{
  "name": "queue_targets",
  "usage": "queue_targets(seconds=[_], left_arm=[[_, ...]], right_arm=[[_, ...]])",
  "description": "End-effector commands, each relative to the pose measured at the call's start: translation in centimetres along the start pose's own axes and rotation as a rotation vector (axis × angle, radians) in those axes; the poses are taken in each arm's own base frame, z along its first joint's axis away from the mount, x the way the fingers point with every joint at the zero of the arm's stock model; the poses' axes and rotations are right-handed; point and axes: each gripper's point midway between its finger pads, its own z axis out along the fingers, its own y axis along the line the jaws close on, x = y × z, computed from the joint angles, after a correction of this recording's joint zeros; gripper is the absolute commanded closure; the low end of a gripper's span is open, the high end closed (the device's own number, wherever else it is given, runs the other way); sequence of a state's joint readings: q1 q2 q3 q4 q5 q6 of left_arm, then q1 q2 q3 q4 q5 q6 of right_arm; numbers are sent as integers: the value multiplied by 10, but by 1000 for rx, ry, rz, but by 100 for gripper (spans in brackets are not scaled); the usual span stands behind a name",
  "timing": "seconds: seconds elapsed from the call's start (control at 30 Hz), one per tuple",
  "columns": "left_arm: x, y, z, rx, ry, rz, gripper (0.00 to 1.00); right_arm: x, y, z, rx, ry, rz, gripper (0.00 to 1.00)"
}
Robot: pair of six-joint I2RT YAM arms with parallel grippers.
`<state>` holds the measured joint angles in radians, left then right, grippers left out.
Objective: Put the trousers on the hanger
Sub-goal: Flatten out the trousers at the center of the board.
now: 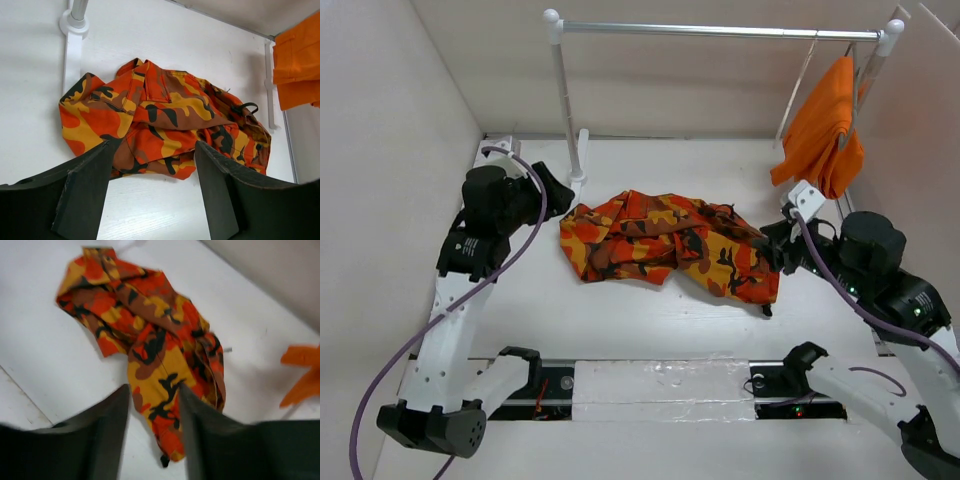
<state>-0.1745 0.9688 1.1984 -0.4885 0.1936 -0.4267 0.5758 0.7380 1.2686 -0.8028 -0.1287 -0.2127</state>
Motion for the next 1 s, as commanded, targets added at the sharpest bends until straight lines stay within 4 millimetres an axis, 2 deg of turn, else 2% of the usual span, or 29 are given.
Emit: queue_targets(seconds=[0.0, 0.07, 0.1, 0.13, 0.17, 0.2, 0.23, 0.27, 0.3, 0.33, 0.37, 0.4, 0.43, 0.47, 0.5, 0.53, 0.57, 0.6, 0.63, 0.67, 0.7, 0.73, 0.8, 0.83, 0.93, 0.97], left_arm=[[-11, -9, 6, 44, -25, 29, 38], [-24, -19, 4, 76, -46, 41, 39], [-28, -29, 8, 118, -39, 45, 39], [-42, -43, 4, 167, -63, 55, 41], [-53, -59, 6, 233, -95, 56, 42], [-50, -70, 15, 286, -61, 52, 45], [-53, -79, 19, 329, -55, 41, 59], [-54, -89, 25, 389, -50, -2, 69], [-36, -96, 34, 441, 11, -19, 76], [-10, -88, 51, 402, 54, -33, 91], [10, -84, 59, 342, 80, -18, 97], [42, -85, 76, 239, 87, 51, 100], [73, -74, 89, 167, 136, 76, 100], [97, -66, 95, 104, 191, 96, 100], [111, -56, 104, 23, 219, 76, 100], [128, -54, 100, 9, 259, 63, 96], [130, -50, 97, 6, 249, 35, 88], [127, -52, 84, 35, 217, -9, 78], [152, -34, 81, -4, 248, -69, 61], [157, -26, 75, -22, 242, -96, 55], [160, -20, 65, -24, 231, -120, 46], [190, 4, 60, -85, 284, -147, 42], [209, 21, 52, -114, 304, -172, 37], [229, 35, 49, -147, 340, -176, 37], [251, 45, 50, -159, 381, -206, 35], [248, 39, 55, -126, 362, -219, 33]], right_arm=[[42, -21, 6, 144, 181, 69, 51], [53, -30, 5, 213, 228, 101, 32], [60, -32, 5, 226, 254, 107, 31], [64, -36, 6, 258, 271, 123, 31], [74, -38, 7, 280, 298, 136, 45], [78, -39, 8, 292, 303, 145, 58], [84, -42, 9, 313, 316, 167, 73], [90, -42, 11, 321, 324, 181, 99], [105, -45, 13, 345, 356, 205, 100], [114, -45, 15, 350, 375, 219, 100], [122, -43, 16, 363, 389, 266, 100], [140, -45, 17, 383, 429, 291, 100], [148, -42, 19, 375, 442, 321, 100], [156, -41, 19, 378, 455, 338, 94], [164, -42, 18, 387, 469, 372, 85], [176, -41, 17, 387, 496, 384, 74], [181, -41, 16, 392, 505, 394, 53], [187, -41, 13, 397, 512, 405, 45], [199, -42, 11, 412, 536, 424, 37], [205, -42, 11, 415, 545, 434, 27], [211, -40, 11, 410, 554, 453, 24], [224, -42, 9, 428, 580, 479, 20], [233, -42, 14, 420, 576, 515, 19], [238, -42, 16, 423, 577, 532, 18], [255, -46, 24, 415, 571, 610, 18], [258, -56, 26, 448, 548, 629, 17]])
